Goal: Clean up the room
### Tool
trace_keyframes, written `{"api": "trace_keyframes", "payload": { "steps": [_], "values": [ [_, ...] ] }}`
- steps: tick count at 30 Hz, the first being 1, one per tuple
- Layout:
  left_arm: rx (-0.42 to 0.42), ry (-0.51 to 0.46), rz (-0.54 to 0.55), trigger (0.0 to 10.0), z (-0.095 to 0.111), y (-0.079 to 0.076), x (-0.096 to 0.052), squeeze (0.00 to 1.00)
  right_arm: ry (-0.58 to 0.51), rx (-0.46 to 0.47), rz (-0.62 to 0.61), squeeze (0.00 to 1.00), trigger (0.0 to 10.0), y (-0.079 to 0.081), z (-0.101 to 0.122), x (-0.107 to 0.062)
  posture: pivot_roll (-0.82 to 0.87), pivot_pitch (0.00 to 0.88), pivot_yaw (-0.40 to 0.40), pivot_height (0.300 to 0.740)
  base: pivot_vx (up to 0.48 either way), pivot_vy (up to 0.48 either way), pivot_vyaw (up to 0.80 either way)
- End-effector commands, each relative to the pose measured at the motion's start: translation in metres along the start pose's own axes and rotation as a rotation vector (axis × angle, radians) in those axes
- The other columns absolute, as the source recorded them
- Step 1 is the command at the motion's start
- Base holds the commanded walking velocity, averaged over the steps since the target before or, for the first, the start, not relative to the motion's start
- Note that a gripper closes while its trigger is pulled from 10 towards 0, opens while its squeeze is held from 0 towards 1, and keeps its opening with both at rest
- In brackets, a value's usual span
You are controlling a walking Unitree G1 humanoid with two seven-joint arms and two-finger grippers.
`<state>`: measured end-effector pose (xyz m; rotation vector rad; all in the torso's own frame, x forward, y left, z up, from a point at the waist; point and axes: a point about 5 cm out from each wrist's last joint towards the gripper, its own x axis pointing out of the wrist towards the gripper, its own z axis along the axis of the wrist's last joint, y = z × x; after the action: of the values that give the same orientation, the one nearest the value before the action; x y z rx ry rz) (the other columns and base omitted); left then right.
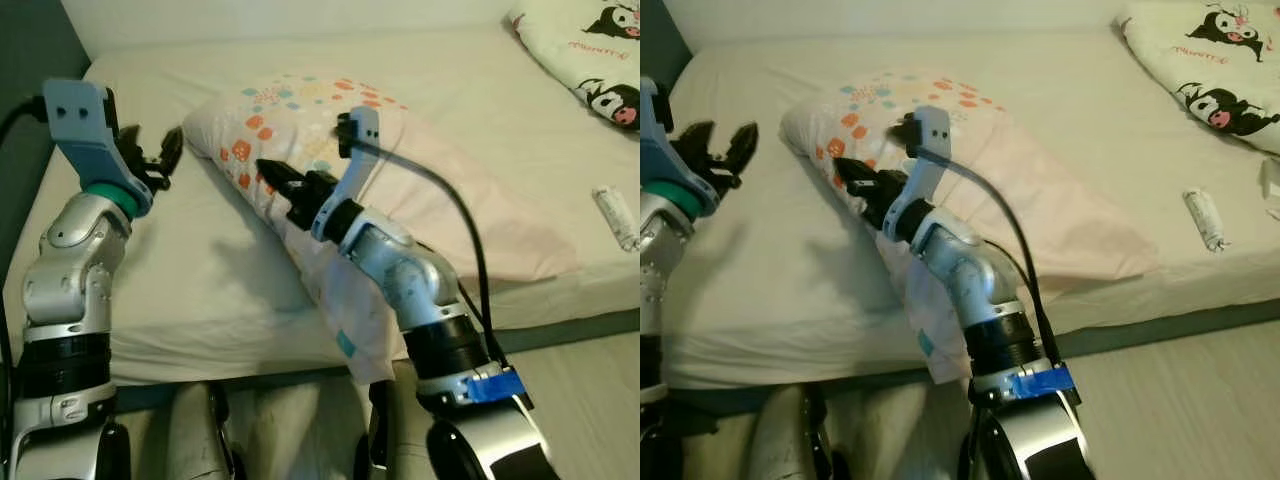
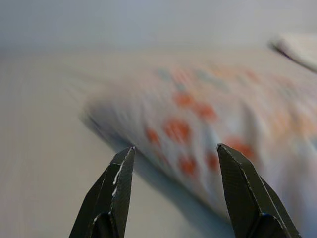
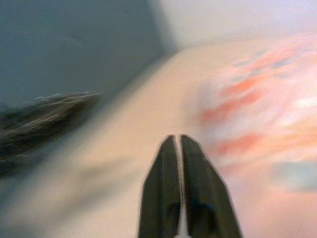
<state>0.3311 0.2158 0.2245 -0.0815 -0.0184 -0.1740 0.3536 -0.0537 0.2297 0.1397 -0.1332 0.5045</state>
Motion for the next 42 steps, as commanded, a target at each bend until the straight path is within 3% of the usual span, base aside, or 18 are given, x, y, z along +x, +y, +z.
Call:
{"api": "trace_keyframes", "payload": {
  "steps": [1,2,4,5,6,8,9,11,12,14,15,17,21,24,26,35,40,42],
  "values": [
    [-0.034,0.086,-0.056,10.0,-0.015,-0.01,0.0,0.0,-0.101,-0.244,-0.203,0.0,10.0,-0.028,0.02,-0.014,0.03,0.063,0.042,0.55,0.0,0.0,0.0],
    [-0.034,0.086,-0.056,10.0,-0.015,-0.01,0.0,0.0,-0.101,-0.244,-0.203,0.0,10.0,-0.028,0.02,-0.014,0.03,0.063,0.042,0.55,0.0,0.0,0.0],
    [-0.125,0.221,-0.122,10.0,-0.046,-0.031,-0.003,0.0,-0.212,-0.454,-0.429,0.0,10.0,-0.063,0.049,-0.042,0.02,0.069,0.045,0.55,0.0,0.0,0.0],
    [-0.125,0.221,-0.122,10.0,-0.046,-0.031,-0.003,0.0,-0.212,-0.454,-0.429,0.0,10.0,-0.063,0.049,-0.042,0.02,0.069,0.045,0.55,0.0,0.0,0.0],
    [-0.171,0.288,-0.147,10.0,-0.06,-0.04,-0.007,0.32,-0.236,-0.488,-0.502,0.0,10.0,-0.075,0.053,-0.053,0.02,0.073,0.044,0.55,0.0,0.0,0.0],
    [-0.171,0.288,-0.147,10.0,-0.06,-0.04,-0.007,0.32,-0.236,-0.488,-0.502,0.0,10.0,-0.075,0.053,-0.053,0.02,0.073,0.044,0.55,0.0,0.0,0.0],
    [-0.209,0.333,-0.165,10.0,-0.072,-0.049,-0.01,1.0,-0.243,-0.5,-0.559,0.0,10.0,-0.085,0.053,-0.062,0.02,0.073,0.044,0.55,0.0,0.0,0.0],
    [-0.311,0.419,-0.214,10.0,-0.09,-0.07,-0.015,1.0,-0.223,-0.486,-0.683,0.0,10.0,-0.107,0.041,-0.077,0.02,0.081,0.046,0.55,0.0,0.0,0.0],
    [-0.311,0.419,-0.214,10.0,-0.09,-0.07,-0.015,1.0,-0.223,-0.486,-0.683,0.0,10.0,-0.107,0.041,-0.077,0.02,0.081,0.046,0.55,0.0,0.0,0.0],
    [-0.433,0.48,-0.206,10.0,-0.1,-0.082,-0.011,1.0,-0.202,-0.464,-0.734,0.0,10.0,-0.118,0.027,-0.082,0.02,0.086,0.046,0.55,0.0,0.0,0.0],
    [-0.433,0.48,-0.206,10.0,-0.1,-0.082,-0.011,1.0,-0.202,-0.464,-0.734,0.0,10.0,-0.118,0.027,-0.082,0.02,0.086,0.046,0.55,0.0,0.0,0.0],
    [-0.524,0.504,-0.181,10.0,-0.101,-0.085,-0.003,1.0,-0.214,-0.477,-0.725,0.0,10.0,-0.114,0.02,-0.078,0.02,0.088,0.045,0.55,0.0,0.0,0.0],
    [-0.626,0.506,-0.155,10.0,-0.096,-0.083,0.008,1.0,-0.217,-0.487,-0.672,0.0,10.0,-0.102,0.008,-0.072,0.02,0.091,0.043,0.55,0.0,0.0,0.0],
    [-0.68,0.502,-0.191,10.0,-0.09,-0.087,0.012,1.0,-0.192,-0.483,-0.658,0.0,10.0,-0.096,-0.002,-0.072,0.02,0.1,0.046,0.55,0.0,0.0,0.0],
    [-0.689,0.522,-0.271,10.0,-0.085,-0.097,0.013,1.0,-0.167,-0.475,-0.651,0.0,10.0,-0.092,-0.013,-0.074,0.02,0.104,0.048,0.55,0.0,0.0,0.0],
    [-0.779,0.558,-0.374,10.0,-0.078,-0.124,0.016,1.0,-0.167,-0.473,-0.656,0.0,10.0,-0.095,-0.02,-0.076,0.01,0.117,0.056,0.55,0.0,0.0,0.0],
    [-0.724,0.645,-0.463,10.0,-0.083,-0.153,0.012,1.0,-0.167,-0.469,-0.646,0.0,10.0,-0.092,-0.025,-0.075,0.0,0.126,0.058,0.55,0.0,0.0,0.0],
    [-0.724,0.645,-0.463,10.0,-0.083,-0.153,0.012,1.0,-0.167,-0.469,-0.646,0.0,10.0,-0.092,-0.025,-0.075,0.0,0.126,0.058,0.55,0.0,0.0,0.0]
  ]
}}
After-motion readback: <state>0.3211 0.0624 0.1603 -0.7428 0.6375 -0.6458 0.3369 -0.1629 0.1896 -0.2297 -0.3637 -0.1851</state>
